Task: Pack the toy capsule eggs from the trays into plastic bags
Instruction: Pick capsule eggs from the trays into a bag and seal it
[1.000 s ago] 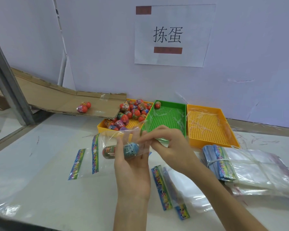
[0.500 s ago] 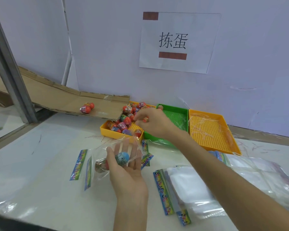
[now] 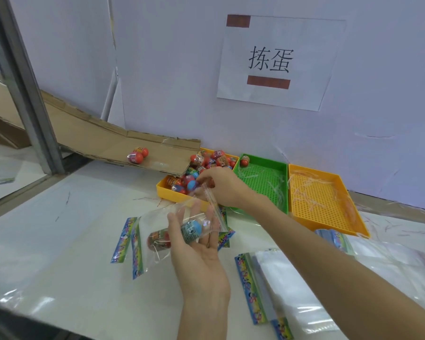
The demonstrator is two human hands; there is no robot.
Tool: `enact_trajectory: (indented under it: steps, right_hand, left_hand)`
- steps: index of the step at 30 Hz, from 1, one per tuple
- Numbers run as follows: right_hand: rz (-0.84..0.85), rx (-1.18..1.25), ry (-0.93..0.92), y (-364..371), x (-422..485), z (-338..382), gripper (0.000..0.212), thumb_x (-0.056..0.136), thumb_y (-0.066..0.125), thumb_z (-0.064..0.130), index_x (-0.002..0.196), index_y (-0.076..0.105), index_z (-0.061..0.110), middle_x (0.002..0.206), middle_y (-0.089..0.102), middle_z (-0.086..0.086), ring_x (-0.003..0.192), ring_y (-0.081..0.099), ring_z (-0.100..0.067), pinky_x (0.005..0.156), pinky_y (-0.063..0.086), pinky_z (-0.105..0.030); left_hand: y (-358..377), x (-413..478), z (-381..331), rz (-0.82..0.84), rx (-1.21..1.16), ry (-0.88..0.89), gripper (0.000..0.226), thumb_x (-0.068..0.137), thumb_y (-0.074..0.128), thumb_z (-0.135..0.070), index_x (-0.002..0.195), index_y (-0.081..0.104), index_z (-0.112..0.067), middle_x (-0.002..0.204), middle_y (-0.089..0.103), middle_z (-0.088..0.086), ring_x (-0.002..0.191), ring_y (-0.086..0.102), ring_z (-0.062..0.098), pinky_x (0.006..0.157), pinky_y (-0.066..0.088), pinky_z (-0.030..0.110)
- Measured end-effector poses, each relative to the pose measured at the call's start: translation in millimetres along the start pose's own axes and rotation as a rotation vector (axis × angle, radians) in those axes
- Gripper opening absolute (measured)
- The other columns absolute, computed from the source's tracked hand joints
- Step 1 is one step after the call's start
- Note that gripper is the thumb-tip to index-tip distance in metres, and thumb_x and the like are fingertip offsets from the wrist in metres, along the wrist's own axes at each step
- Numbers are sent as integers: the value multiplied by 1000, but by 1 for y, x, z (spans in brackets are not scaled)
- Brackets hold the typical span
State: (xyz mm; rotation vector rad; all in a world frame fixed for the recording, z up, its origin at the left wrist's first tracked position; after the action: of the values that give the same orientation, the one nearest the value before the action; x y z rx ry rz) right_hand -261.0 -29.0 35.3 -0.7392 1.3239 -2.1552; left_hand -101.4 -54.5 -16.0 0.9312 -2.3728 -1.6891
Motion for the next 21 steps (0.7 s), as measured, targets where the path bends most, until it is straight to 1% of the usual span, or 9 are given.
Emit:
enact_trajectory:
  steps: [3, 5, 7, 8, 10, 14, 17, 19, 21]
  right_hand:
    - [-265, 135, 35, -20, -14, 0, 23, 92, 72, 22, 112, 75, 13, 96, 69, 3, 84, 59, -13, 79, 49, -29]
    - [-373, 295, 46, -36, -36, 3, 17, 91, 73, 26, 107, 77, 22, 89, 70, 4, 76, 62, -12, 70, 50, -26]
    - [-365, 530, 1, -46, -67, 6, 14, 92, 73, 23, 103, 75, 32, 87, 68, 6, 70, 64, -11, 63, 54, -24]
    - [-341, 622, -23, -49, -85, 8, 17, 93, 73, 21, 104, 75, 32, 88, 67, 7, 68, 64, -10, 62, 54, -23]
    - [-292, 711, -40, -51, -115, 8, 21, 91, 73, 15, 109, 76, 26, 90, 67, 6, 68, 62, -10, 61, 54, -23]
    - [-265, 645, 11, -45, -143, 0, 31, 89, 74, 6, 101, 76, 35, 79, 71, 13, 61, 60, -9, 58, 56, -30]
    - [-278, 510, 32, -41, -145, -7, 25, 88, 77, 13, 107, 78, 30, 87, 71, 15, 70, 62, -9, 65, 55, -31]
    - [-271, 464, 39, -39, -145, -11, 25, 90, 75, 18, 113, 77, 28, 93, 67, 15, 73, 60, -7, 67, 50, -27]
    - [-263, 437, 43, -39, -145, -13, 26, 93, 71, 20, 119, 75, 26, 96, 61, 16, 71, 57, -2, 67, 43, -18]
  left_hand:
    - [2, 0, -2, -1, -17, 1, 50, 100, 54, -52, 134, 54, -16, 129, 59, 7, 101, 66, 19, 93, 51, 35]
    - [3, -1, -4, -9, -14, 24, 47, 101, 53, -50, 130, 59, -14, 128, 66, 2, 104, 70, 18, 91, 54, 34]
    - [7, -4, -6, -24, -7, 45, 44, 100, 54, -48, 130, 64, -17, 122, 74, 1, 106, 74, 22, 88, 54, 35]
    - [8, -5, -6, -24, 0, 52, 41, 100, 54, -47, 128, 66, -20, 120, 75, 2, 105, 74, 24, 88, 54, 35]
    - [11, -9, -6, -26, 33, 54, 35, 100, 56, -44, 123, 68, -20, 119, 76, 3, 104, 75, 25, 88, 56, 36]
    - [15, -16, 1, -7, 96, 40, 29, 100, 58, -40, 115, 71, -19, 115, 77, 5, 99, 76, 24, 84, 62, 34]
    - [19, -20, 6, 18, 133, 50, 31, 99, 57, -41, 119, 69, -21, 113, 78, 2, 104, 75, 24, 84, 61, 36]
    - [21, -22, 10, 39, 150, 56, 34, 98, 57, -42, 123, 68, -22, 113, 77, 2, 107, 74, 24, 88, 55, 37]
    - [23, -25, 14, 56, 152, 48, 40, 94, 59, -44, 127, 66, -22, 114, 77, 3, 107, 74, 24, 89, 53, 39]
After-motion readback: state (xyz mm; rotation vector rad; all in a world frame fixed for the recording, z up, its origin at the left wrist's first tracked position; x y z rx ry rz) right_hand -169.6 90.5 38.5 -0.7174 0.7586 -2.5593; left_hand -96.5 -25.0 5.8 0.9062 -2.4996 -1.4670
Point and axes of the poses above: each hand's wrist, its own x-axis towards the middle knuckle, its own y-axis out of the palm, z = x × y, the point moved 2 cm from there along x, towards the middle knuckle
